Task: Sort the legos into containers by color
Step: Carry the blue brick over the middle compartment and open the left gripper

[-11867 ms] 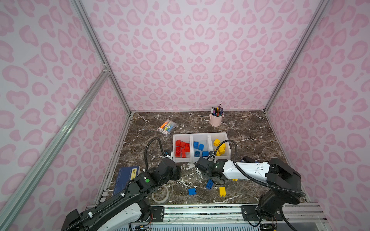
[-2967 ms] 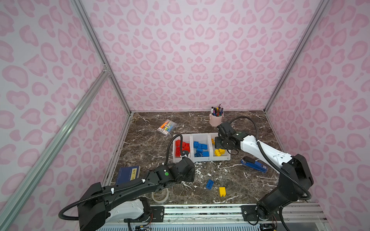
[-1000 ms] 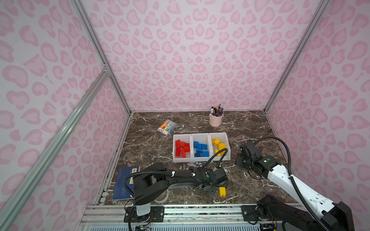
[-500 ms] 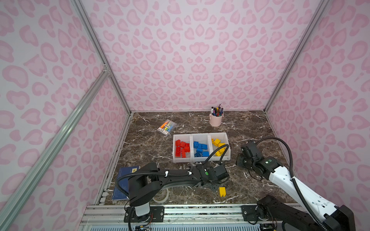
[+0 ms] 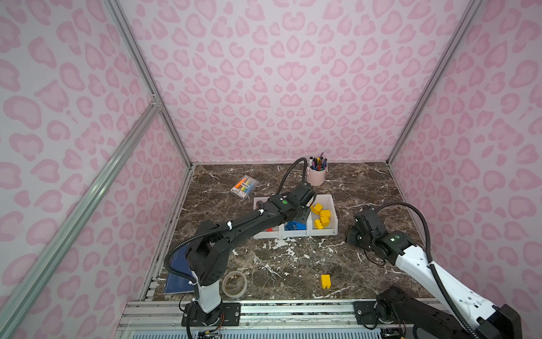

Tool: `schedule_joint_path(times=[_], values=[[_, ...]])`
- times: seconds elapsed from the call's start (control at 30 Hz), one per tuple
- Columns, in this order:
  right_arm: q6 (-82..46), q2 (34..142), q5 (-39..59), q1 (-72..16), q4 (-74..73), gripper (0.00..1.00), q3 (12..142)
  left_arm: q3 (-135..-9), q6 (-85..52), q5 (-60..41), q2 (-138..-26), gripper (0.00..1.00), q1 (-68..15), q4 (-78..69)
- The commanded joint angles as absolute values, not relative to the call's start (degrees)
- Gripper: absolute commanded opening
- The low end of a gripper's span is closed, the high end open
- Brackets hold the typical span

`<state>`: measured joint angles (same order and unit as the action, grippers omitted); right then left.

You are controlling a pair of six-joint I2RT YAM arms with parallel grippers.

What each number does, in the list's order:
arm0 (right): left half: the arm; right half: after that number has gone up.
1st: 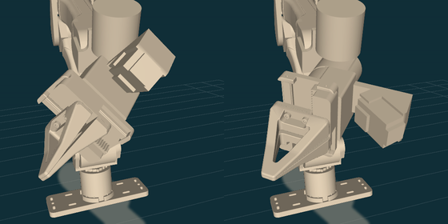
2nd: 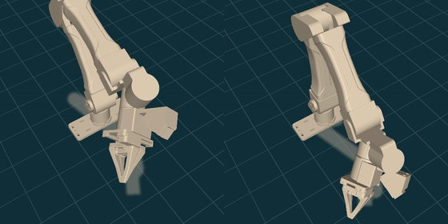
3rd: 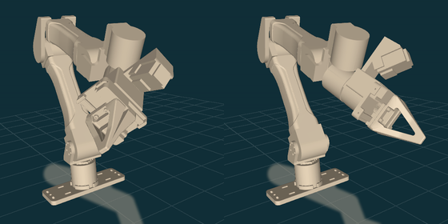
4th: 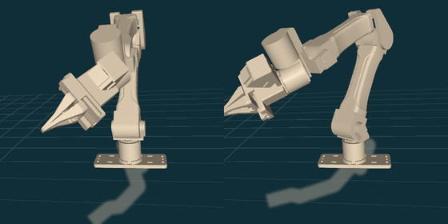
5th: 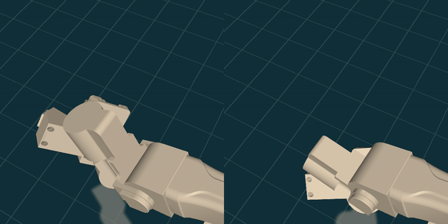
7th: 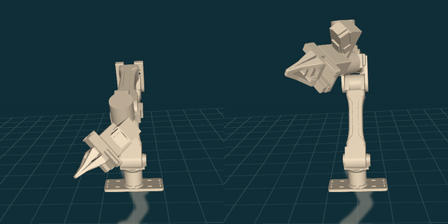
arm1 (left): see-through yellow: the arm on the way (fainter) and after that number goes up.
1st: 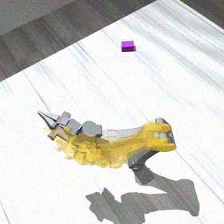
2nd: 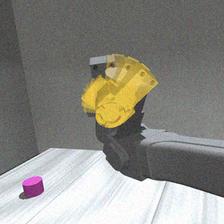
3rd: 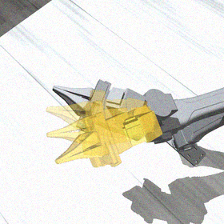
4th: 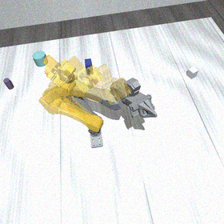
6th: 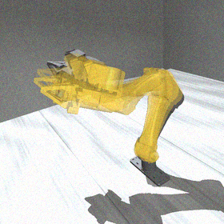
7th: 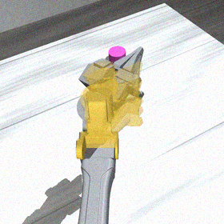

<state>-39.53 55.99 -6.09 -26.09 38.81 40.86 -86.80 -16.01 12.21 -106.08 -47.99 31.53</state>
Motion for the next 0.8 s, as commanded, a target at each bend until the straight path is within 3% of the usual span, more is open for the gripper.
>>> schedule_joint_path(times=[0.0,0.2,0.5,0.77], values=[[-40.50,55.66,-5.59,-26.02,38.28,0.61,40.10,-90.10,-13.10,11.83,-109.16,0.38,-46.07,32.88],[-40.46,55.81,-4.92,-26.02,38.50,0.61,40.17,-94.81,-13.21,10.53,-113.72,0.39,-43.55,32.48],[-39.98,56.07,-4.81,-26.00,39.26,0.62,40.40,-97.70,-12.98,10.62,-115.36,0.61,-42.98,32.68],[-40.09,56.03,-4.40,-25.99,39.29,0.62,39.86,-92.72,-14.62,10.81,-109.77,0.63,-42.98,30.77]])
